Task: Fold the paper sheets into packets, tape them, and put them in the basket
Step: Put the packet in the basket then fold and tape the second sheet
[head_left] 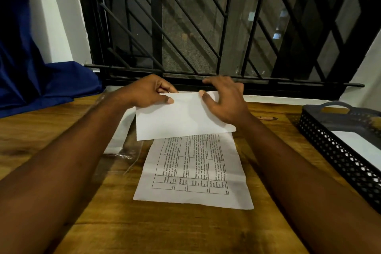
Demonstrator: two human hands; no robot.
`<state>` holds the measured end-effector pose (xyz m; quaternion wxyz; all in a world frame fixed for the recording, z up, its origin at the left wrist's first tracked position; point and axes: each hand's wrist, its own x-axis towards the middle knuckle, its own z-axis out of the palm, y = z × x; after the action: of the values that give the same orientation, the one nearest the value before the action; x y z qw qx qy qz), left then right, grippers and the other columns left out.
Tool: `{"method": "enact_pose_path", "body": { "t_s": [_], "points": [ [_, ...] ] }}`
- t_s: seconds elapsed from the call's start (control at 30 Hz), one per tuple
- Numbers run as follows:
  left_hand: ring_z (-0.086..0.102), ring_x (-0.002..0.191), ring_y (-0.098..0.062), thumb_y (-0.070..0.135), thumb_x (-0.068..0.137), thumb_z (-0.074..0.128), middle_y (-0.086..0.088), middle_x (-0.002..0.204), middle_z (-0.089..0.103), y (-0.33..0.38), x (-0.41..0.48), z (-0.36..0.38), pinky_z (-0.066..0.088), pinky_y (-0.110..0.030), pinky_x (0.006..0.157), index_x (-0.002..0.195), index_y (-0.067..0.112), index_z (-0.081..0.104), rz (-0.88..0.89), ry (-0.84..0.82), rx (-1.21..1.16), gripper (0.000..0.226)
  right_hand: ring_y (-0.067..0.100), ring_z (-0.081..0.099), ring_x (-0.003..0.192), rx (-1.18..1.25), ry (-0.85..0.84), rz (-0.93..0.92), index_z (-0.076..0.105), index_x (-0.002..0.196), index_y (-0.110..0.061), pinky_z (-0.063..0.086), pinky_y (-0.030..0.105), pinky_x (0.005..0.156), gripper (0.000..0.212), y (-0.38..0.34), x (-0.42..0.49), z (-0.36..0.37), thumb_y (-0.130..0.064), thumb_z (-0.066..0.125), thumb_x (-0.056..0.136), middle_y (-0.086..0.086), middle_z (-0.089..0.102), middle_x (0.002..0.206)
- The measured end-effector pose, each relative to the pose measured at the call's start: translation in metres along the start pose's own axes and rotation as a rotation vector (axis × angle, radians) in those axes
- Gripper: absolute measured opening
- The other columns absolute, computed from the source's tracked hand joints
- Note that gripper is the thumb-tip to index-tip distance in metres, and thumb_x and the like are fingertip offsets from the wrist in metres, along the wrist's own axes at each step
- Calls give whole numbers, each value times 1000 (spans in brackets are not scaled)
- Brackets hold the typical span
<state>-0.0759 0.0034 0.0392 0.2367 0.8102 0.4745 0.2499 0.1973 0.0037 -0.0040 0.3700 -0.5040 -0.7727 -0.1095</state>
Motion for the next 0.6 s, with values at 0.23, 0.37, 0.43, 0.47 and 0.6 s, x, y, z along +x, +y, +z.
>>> {"method": "enact_pose_path", "body": {
  "t_s": [0.23,0.37,0.43,0.47,0.6],
  "points": [
    [69,98,-6,32,85,84,13,101,75,3,0,14,56,-34,93,100,28,78,81,260,123,17,31,68,108,-107,-186,-111,69,130,-21,47,43,99,39,-13,7,1,-47,56,104,6,76,119],
    [66,97,-14,42,74,90,8,104,72,-10,-5,10,53,-32,85,104,23,76,-73,324,156,38,27,68,108,-43,-158,-3,72,127,-20,48,33,84,38,2,3,2,-47,61,103,3,76,119],
    [67,90,-16,35,73,92,5,100,72,-20,-7,8,54,-31,80,108,22,72,-149,355,34,43,26,69,104,-4,-140,58,73,121,-22,49,32,82,35,12,1,4,-49,61,102,1,77,115],
    [68,88,-16,31,73,93,4,96,72,-24,-8,7,54,-31,77,107,21,71,-177,375,-67,42,25,69,100,21,-129,95,73,116,-24,52,34,81,33,15,0,3,-50,60,101,-1,76,109],
    [73,93,-20,24,83,85,-1,97,76,-30,-5,13,60,-33,82,112,17,70,-207,395,-359,34,19,68,91,130,-52,195,74,105,-25,56,38,80,29,25,3,0,-49,59,100,-6,75,97]
  ]
}}
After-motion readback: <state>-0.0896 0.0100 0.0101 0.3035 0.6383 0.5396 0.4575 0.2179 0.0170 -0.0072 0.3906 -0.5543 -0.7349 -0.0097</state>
